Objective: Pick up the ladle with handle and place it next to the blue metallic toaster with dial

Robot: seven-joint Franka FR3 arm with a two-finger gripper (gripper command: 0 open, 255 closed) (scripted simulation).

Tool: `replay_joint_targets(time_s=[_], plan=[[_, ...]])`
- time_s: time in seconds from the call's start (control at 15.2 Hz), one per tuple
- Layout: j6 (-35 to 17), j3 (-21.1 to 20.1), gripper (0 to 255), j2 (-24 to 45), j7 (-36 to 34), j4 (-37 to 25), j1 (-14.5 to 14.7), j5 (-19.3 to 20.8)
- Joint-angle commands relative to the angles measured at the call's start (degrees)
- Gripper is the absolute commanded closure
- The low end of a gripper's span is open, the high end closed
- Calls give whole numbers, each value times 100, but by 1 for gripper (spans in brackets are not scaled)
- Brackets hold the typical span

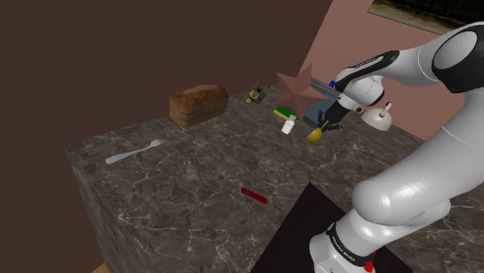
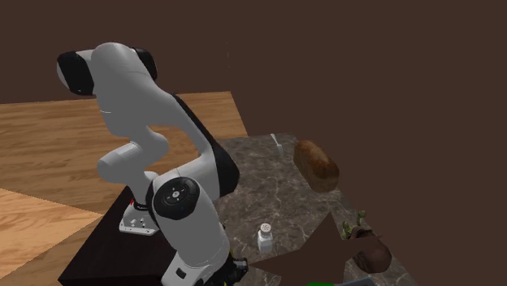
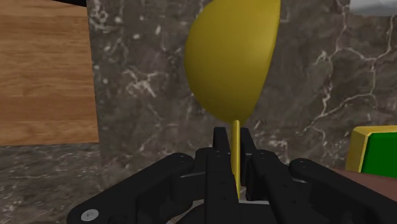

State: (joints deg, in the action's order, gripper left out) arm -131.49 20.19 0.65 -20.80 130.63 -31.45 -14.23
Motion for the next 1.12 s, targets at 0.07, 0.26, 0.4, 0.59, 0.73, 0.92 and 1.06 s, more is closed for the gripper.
replay_joint_targets(time_s=[0.07,0.26,0.4,0.59,0.73,0.92,1.06], plan=[[-207,-16,255,173,114,107,13,-121],[-333,-21,255,276,190,147,14,-205],[-332,-20,255,276,190,147,16,-205],[-332,-18,255,276,190,147,17,-205],[-332,-18,255,276,190,147,18,-205],[-326,-15,0,276,194,140,15,-204],[-325,-14,0,277,195,139,15,-204]])
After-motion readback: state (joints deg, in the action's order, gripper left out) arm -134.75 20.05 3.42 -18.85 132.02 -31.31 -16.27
